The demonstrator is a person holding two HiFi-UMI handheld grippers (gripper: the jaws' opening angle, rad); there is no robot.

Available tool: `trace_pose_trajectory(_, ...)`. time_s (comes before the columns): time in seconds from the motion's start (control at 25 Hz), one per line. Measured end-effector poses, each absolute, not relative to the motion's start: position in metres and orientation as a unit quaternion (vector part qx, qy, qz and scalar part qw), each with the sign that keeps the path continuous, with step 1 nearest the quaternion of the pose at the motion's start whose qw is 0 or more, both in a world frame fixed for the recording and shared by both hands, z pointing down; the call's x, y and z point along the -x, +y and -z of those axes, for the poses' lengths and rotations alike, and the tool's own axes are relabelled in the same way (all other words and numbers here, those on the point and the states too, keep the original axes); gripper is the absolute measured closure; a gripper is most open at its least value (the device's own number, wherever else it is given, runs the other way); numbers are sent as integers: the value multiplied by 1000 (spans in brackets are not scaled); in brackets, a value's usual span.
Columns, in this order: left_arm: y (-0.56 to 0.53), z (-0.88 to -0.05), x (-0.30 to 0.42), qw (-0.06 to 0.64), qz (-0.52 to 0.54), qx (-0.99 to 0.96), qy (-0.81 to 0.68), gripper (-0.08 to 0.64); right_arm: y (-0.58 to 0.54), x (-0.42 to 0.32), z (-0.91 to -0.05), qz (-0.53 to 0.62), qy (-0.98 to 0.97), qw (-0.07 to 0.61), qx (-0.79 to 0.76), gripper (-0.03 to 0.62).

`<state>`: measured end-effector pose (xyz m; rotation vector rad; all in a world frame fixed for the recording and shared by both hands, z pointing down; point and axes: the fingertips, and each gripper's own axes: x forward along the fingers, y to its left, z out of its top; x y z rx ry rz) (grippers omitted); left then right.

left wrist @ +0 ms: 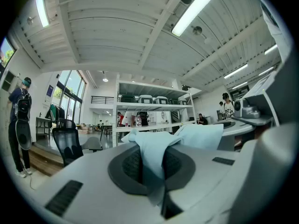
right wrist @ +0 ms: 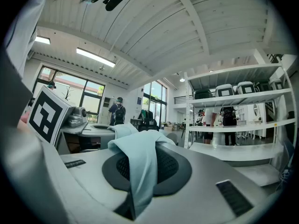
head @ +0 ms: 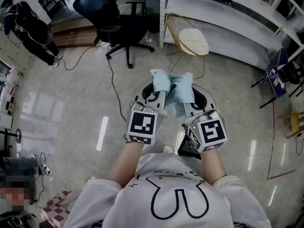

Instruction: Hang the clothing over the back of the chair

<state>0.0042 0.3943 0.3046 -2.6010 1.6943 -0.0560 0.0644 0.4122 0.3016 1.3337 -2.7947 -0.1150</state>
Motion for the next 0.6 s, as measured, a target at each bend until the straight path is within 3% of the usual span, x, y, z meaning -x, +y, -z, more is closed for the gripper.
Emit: trace_pose_trajectory(0.6,359,-299,-21,55,22,833,550,537,364,-78,-304,39,-892,28,-450,577)
